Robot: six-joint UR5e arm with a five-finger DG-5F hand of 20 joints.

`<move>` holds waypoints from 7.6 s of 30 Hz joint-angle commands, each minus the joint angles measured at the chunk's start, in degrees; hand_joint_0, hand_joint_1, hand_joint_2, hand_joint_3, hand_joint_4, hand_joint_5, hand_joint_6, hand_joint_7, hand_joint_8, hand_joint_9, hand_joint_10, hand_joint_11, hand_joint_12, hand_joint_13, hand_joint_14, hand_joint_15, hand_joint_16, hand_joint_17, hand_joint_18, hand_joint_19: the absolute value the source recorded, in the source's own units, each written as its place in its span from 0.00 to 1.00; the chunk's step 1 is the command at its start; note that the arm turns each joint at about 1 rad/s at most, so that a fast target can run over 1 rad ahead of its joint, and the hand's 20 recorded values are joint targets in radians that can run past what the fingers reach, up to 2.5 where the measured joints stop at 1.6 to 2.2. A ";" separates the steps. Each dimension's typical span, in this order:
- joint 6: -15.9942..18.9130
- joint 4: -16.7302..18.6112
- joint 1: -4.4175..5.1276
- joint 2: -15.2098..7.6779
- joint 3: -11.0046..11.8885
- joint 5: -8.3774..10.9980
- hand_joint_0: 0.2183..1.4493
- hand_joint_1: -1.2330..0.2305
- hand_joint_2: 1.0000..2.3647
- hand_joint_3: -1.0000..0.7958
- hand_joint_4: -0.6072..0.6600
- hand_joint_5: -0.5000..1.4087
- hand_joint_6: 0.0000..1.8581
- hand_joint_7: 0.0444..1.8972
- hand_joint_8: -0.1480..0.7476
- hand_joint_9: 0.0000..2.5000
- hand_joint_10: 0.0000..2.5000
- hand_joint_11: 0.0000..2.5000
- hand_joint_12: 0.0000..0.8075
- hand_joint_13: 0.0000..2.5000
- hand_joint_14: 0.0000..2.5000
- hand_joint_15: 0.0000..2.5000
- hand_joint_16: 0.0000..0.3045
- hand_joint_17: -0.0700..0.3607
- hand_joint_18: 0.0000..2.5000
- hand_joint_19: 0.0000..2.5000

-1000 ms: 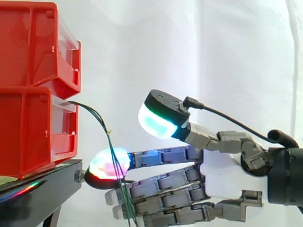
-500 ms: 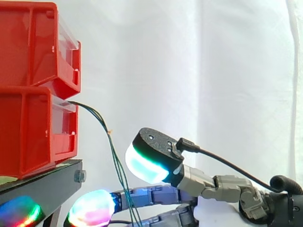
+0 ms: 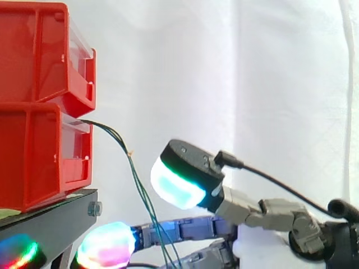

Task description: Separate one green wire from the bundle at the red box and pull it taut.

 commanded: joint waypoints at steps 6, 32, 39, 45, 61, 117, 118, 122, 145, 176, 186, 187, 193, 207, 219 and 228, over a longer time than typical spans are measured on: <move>1.16 -3.18 1.59 7.53 -5.92 1.43 0.21 0.43 0.00 0.28 0.60 0.15 0.27 0.42 0.51 0.48 0.01 0.32 0.47 0.47 0.01 0.26 0.19 0.46 0.31 0.17; 0.81 -6.61 2.38 6.39 -0.82 5.39 0.29 0.37 0.00 0.29 0.59 0.19 0.27 0.54 0.45 0.48 0.01 0.45 0.45 0.46 0.01 0.29 0.16 0.42 0.30 0.21; 0.19 -6.79 2.65 5.95 0.05 5.30 0.29 0.37 0.00 0.30 0.58 0.20 0.27 0.60 0.45 0.48 0.01 0.47 0.45 0.45 0.01 0.30 0.16 0.42 0.30 0.21; 0.37 -11.62 2.74 5.86 2.43 5.13 0.30 0.37 0.00 0.30 0.57 0.21 0.27 0.65 0.46 0.48 0.01 0.48 0.45 0.45 0.01 0.30 0.16 0.41 0.31 0.21; -0.86 -14.61 3.09 5.86 5.59 5.21 0.29 0.37 0.00 0.31 0.59 0.20 0.32 0.62 0.45 0.47 0.01 0.49 0.46 0.45 0.01 0.30 0.16 0.42 0.31 0.22; -0.86 -20.85 1.15 5.07 10.07 2.40 0.27 0.53 0.00 0.31 0.59 0.17 0.45 0.51 0.48 0.48 0.01 0.49 0.48 0.46 0.01 0.30 0.17 0.43 0.33 0.23; -0.86 -20.94 1.07 5.07 10.07 2.31 0.27 0.53 0.00 0.31 0.59 0.17 0.45 0.51 0.48 0.48 0.01 0.49 0.48 0.46 0.01 0.30 0.17 0.43 0.33 0.23; -0.86 -21.29 0.71 5.07 10.07 2.31 0.30 0.50 0.01 0.37 0.58 0.17 0.45 0.52 0.47 0.47 0.01 0.48 0.47 0.45 0.01 0.30 0.17 0.43 0.33 0.23; -1.56 -23.31 -0.34 5.78 10.07 2.05 0.26 0.50 0.00 0.30 0.60 0.17 0.47 0.52 0.48 0.47 0.01 0.49 0.48 0.45 0.01 0.30 0.17 0.44 0.33 0.23; -2.79 -26.65 0.01 7.71 10.78 2.05 0.32 0.48 0.00 0.30 0.57 0.18 0.48 0.54 0.46 0.47 0.01 0.48 0.46 0.44 0.01 0.30 0.16 0.42 0.33 0.23; -3.32 -27.97 -0.08 8.41 10.78 2.05 0.34 0.28 0.01 0.45 0.48 0.18 0.49 0.59 0.47 0.46 0.01 0.48 0.46 0.44 0.01 0.30 0.16 0.41 0.33 0.22; -3.32 -27.88 0.01 8.41 10.78 2.22 0.35 0.26 0.01 0.44 0.47 0.18 0.49 0.60 0.46 0.45 0.01 0.48 0.46 0.43 0.01 0.30 0.16 0.41 0.33 0.21; -3.32 -27.79 -0.34 8.41 10.78 1.96 0.26 0.39 0.00 0.28 0.56 0.18 0.48 0.53 0.48 0.47 0.01 0.48 0.47 0.44 0.01 0.29 0.16 0.42 0.33 0.22; -3.94 -27.97 -0.52 8.41 10.86 2.05 0.31 0.37 0.01 0.48 0.57 0.17 0.49 0.56 0.50 0.48 0.01 0.50 0.50 0.45 0.01 0.29 0.18 0.45 0.35 0.22; -3.94 -28.14 -0.52 8.41 10.86 2.05 0.30 0.49 0.00 0.31 0.57 0.19 0.48 0.59 0.46 0.50 0.01 0.50 0.46 0.44 0.01 0.30 0.16 0.42 0.33 0.23; -5.08 -30.61 -0.60 9.64 10.86 2.31 0.30 0.41 0.01 0.47 0.59 0.18 0.50 0.56 0.51 0.47 0.01 0.48 0.51 0.43 0.01 0.29 0.18 0.46 0.35 0.21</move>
